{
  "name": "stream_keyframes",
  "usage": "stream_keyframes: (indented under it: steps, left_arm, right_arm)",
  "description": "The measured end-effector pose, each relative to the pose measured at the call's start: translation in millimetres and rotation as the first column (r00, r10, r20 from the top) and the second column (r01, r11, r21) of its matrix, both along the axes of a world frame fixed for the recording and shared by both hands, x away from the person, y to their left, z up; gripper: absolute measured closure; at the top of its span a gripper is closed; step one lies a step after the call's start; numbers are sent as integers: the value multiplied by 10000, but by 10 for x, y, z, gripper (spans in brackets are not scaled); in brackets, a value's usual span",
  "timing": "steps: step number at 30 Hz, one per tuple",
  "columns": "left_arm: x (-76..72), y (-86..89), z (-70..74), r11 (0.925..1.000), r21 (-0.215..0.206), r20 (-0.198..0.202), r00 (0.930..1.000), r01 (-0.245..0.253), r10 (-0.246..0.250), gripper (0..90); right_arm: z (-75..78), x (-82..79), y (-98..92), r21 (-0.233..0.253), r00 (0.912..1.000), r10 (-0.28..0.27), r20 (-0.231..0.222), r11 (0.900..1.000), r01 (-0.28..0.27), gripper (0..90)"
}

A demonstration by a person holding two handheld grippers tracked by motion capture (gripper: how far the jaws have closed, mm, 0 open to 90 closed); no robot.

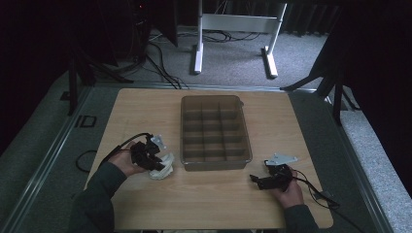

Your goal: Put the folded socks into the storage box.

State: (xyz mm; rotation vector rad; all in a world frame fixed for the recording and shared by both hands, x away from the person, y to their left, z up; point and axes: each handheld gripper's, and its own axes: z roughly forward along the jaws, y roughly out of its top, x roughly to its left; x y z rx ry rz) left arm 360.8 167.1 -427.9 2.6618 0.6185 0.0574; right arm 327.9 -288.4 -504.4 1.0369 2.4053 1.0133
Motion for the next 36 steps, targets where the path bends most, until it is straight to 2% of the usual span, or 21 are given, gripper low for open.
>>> stream_keyframes:
  steps: [6, 16, 27, 36]
  left_arm:
    - [-15, 37, 35, 9999, -106, 14, 10000, -72, 72, 747]
    - [-31, 22, 116, 10000, 25, 107, 9999, 79, -79, 746]
    - [-46, 22, 247, 9998, -32, 253, 9995, 189, -188, 747]
    - [-48, 19, 290, 9995, -103, 299, 9991, 288, -285, 746]
  right_arm:
    - [0, 0, 0, 5, 10000, -3, 1, 10000, 3, 123]
    - [0, 0, 0, -4, 10000, 2, -1, 10000, -2, 123]
    - [0, -1, 2, 23, 10000, -25, -10, 10000, 25, 123]
    - [0, -1, 1, 13, 10000, -15, -9, 10000, 15, 123]
